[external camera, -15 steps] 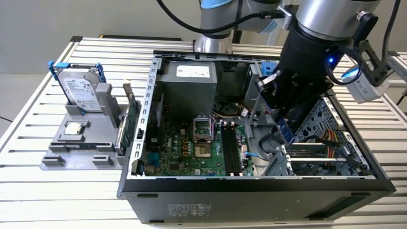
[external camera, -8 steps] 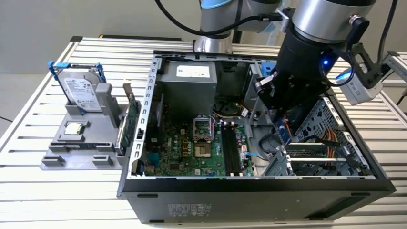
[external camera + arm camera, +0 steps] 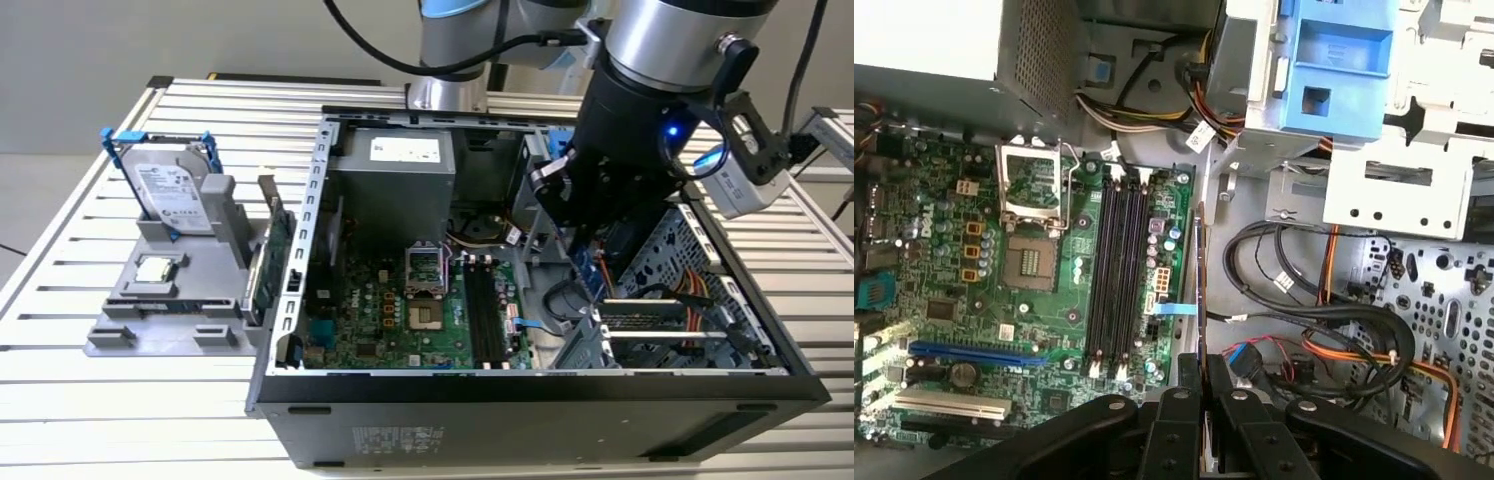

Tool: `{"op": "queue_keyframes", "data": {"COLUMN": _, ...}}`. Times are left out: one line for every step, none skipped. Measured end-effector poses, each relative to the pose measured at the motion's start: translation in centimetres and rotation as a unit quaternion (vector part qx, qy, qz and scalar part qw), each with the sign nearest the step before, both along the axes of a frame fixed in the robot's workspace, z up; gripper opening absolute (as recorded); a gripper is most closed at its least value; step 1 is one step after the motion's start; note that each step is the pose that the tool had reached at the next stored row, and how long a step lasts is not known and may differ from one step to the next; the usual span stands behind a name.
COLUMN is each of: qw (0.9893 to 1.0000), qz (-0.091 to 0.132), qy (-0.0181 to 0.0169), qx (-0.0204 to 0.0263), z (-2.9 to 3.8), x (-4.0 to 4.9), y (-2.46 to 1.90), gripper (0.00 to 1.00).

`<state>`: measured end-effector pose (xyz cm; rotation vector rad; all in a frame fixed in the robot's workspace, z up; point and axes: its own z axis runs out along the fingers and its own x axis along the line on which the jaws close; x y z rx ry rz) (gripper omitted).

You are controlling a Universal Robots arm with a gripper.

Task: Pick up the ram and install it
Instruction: 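Insert the ram into the slot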

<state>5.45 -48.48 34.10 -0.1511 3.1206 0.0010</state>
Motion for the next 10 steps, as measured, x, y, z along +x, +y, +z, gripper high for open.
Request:
{"op": "queue_keyframes", "data": {"qw": 1.0000, "qz": 0.000, "qy": 0.0000, "qx": -0.0001, "z": 0.01, "x": 0.00, "y": 0.02, "gripper": 0.00}}
{"op": "queue_keyframes", "data": {"qw": 1.0000, "qz": -0.001, "qy": 0.0000, "qx": -0.0001, "z": 0.03, "x": -0.01, "y": 0.05, "gripper": 0.00}}
{"op": "queue_keyframes", "data": {"qw": 1.0000, "qz": -0.002, "qy": 0.0000, "qx": -0.0001, "z": 0.08, "x": -0.01, "y": 0.10, "gripper": 0.00}}
{"op": "queue_keyframes", "data": {"qw": 1.0000, "qz": -0.002, "qy": 0.0000, "qx": -0.0001, "z": 0.20, "x": -0.01, "y": 0.15, "gripper": 0.00}}
{"op": "queue_keyframes", "data": {"qw": 1.0000, "qz": -0.002, "qy": 0.0000, "qx": 0.0000, "z": 0.26, "x": -0.01, "y": 0.22, "gripper": 0.00}}
{"op": "queue_keyframes", "data": {"qw": 1.0000, "qz": -0.003, "qy": 0.0000, "qx": -0.0001, "z": 0.29, "x": -0.01, "y": 0.32, "gripper": 0.00}}
{"op": "queue_keyframes", "data": {"qw": 1.0000, "qz": -0.003, "qy": 0.0000, "qx": -0.0001, "z": 0.30, "x": -0.03, "y": 0.46, "gripper": 0.00}}
{"op": "queue_keyframes", "data": {"qw": 1.0000, "qz": -0.004, "qy": 0.0000, "qx": -0.0001, "z": 0.30, "x": -0.03, "y": 0.59, "gripper": 0.00}}
{"op": "queue_keyframes", "data": {"qw": 1.0000, "qz": -0.004, "qy": 0.0000, "qx": -0.0001, "z": 0.30, "x": -0.05, "y": 0.76, "gripper": 0.00}}
{"op": "queue_keyframes", "data": {"qw": 1.0000, "qz": -0.004, "qy": 0.0000, "qx": 0.0000, "z": 0.29, "x": -0.06, "y": 0.93, "gripper": 0.00}}
